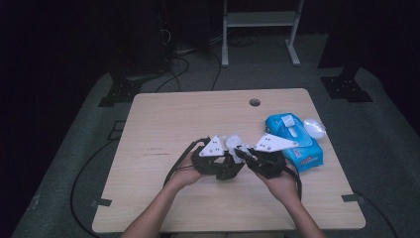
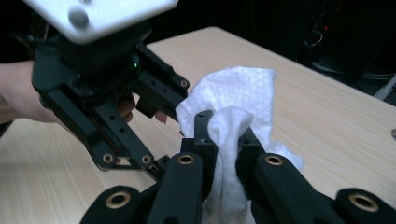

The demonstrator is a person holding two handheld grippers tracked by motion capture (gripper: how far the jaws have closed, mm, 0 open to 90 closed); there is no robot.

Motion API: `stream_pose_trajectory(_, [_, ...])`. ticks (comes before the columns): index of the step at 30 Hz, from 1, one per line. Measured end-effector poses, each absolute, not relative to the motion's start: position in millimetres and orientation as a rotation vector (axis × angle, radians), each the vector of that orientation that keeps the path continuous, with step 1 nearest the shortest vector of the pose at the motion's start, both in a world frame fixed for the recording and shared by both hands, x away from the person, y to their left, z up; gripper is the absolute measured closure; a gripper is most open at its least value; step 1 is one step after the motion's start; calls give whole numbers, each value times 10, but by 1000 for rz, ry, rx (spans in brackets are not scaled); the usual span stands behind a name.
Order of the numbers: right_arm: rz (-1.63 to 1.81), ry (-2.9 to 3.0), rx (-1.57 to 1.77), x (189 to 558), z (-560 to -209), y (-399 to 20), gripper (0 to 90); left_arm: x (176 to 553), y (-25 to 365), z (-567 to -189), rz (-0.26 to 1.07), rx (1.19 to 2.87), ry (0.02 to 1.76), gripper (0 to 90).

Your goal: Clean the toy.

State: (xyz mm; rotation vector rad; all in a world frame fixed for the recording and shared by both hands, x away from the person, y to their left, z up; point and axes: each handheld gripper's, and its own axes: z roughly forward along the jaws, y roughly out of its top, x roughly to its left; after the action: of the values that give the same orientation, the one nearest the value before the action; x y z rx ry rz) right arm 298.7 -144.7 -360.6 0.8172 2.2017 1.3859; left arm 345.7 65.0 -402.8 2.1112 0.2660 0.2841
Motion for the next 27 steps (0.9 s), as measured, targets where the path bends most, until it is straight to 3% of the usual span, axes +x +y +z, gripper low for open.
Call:
stream_pose_trajectory(11, [1356,2206,874,3010,-3680,-1524,837,3358,797,-4051,303,2063,276,605])
stream_pose_trajectory(17, [1351,2261,764,2970,-3597,-1241,837,3317,736,-4056,308,2073,247,606])
stream_pose_trajectory(27, [1323,2258,773,2992,-3625,-1198,837,3300,802,-4063,296,2061,253,609])
